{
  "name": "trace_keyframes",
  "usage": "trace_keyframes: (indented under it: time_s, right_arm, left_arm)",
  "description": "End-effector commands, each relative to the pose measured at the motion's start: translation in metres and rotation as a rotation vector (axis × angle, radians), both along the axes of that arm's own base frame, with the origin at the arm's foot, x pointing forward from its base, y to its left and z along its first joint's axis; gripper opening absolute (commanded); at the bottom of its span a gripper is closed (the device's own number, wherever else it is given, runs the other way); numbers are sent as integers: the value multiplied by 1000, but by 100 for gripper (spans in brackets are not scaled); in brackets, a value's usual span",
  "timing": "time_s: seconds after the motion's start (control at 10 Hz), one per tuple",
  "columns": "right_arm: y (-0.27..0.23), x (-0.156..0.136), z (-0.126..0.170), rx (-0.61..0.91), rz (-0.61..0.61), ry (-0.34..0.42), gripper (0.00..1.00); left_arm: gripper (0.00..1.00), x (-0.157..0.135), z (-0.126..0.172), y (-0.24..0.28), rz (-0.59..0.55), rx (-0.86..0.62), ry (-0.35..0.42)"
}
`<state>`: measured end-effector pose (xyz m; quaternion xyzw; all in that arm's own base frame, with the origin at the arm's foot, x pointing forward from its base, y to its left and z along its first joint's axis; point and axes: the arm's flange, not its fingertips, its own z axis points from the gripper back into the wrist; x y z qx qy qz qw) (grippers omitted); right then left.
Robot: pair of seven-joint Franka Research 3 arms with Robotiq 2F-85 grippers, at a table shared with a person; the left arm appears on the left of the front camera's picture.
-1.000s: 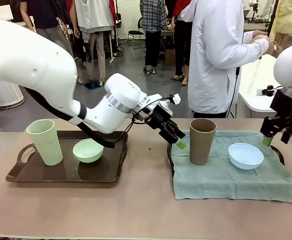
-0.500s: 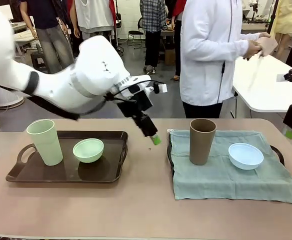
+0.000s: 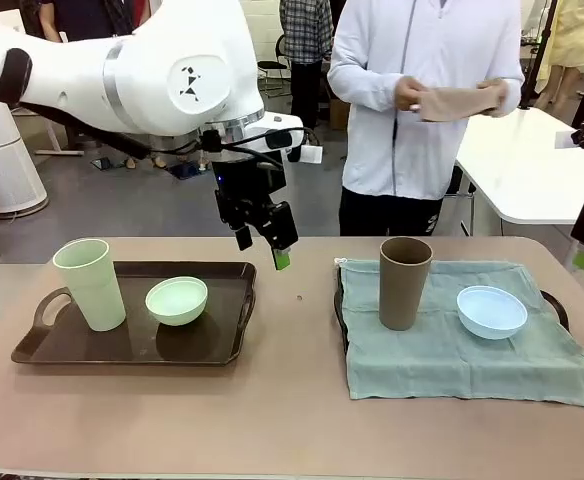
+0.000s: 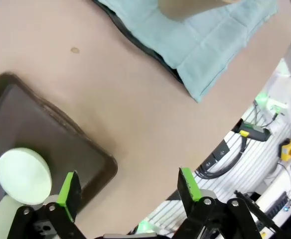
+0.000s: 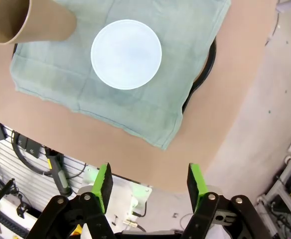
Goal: Set up a tray with a mat and arrange the tableware.
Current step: Place the Picnic Bowl and Reusable plastic cup back onto the Handle tray in front of the human's position, then pick up the Picnic Bowl and Reusable plastic cup from the Handle tray in front of the human's position and hold them in the air.
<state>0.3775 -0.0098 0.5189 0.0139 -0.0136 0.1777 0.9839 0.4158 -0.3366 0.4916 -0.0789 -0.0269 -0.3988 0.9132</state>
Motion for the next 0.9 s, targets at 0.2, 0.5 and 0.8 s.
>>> trace_keyframes:
  time_s: [0.2, 0.5, 0.8]
  right_arm:
    - [-2, 0, -1, 0, -6, 1, 78]
    - [-2, 0, -1, 0, -6, 1, 78]
    - [-2, 0, -1, 0, -6, 1, 78]
  left_arm:
    - [100, 9, -23, 11, -72, -79, 18]
    - [100, 9, -23, 11, -72, -79, 18]
    - [100, 9, -23, 11, -72, -79, 18]
